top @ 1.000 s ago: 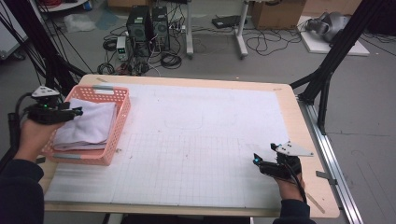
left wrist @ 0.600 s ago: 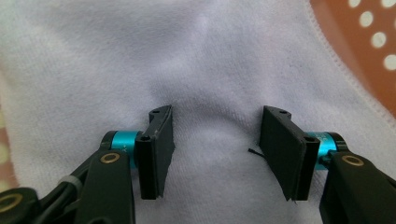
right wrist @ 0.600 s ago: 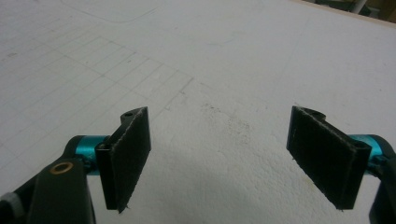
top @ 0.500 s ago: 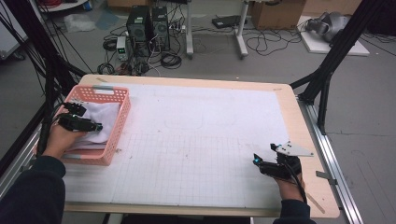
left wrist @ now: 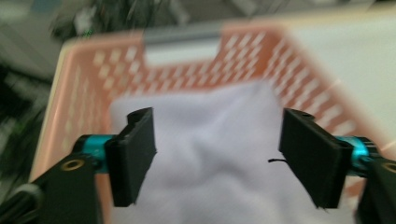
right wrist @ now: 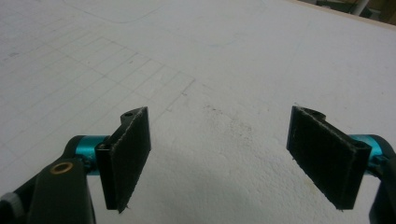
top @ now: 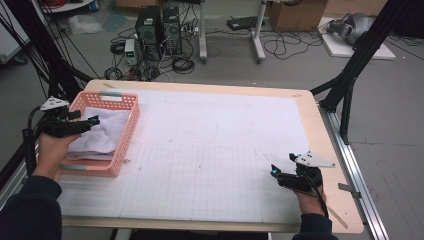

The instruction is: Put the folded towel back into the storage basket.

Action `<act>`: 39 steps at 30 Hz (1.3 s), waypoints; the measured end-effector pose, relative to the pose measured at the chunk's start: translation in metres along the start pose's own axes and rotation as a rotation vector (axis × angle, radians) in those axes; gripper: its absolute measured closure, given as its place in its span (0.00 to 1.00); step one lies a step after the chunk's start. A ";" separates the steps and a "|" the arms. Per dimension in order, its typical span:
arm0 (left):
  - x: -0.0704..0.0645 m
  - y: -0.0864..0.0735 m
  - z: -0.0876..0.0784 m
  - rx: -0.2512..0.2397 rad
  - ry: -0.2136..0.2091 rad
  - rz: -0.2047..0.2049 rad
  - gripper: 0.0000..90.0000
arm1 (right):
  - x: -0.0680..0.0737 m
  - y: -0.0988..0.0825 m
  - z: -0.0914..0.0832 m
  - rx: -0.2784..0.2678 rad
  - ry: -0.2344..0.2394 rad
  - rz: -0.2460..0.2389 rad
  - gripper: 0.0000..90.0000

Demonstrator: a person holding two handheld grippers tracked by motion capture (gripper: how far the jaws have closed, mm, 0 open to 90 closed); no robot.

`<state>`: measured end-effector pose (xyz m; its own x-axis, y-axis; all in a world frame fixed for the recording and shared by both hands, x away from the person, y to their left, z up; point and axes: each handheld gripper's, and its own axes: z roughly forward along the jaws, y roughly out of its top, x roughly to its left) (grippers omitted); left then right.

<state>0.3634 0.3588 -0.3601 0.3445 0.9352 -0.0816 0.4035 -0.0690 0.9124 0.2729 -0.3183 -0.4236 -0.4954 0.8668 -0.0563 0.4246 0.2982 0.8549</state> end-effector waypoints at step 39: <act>-0.200 -0.044 0.045 -0.134 -0.541 0.116 0.25 | 0.012 0.007 0.005 -0.048 0.003 0.000 0.19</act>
<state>0.3151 0.1588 -0.4019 0.7793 0.6108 -0.1397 0.2387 -0.0832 0.9675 0.2736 -0.3035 -0.4208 -0.4977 0.8656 -0.0544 0.3878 0.2781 0.8788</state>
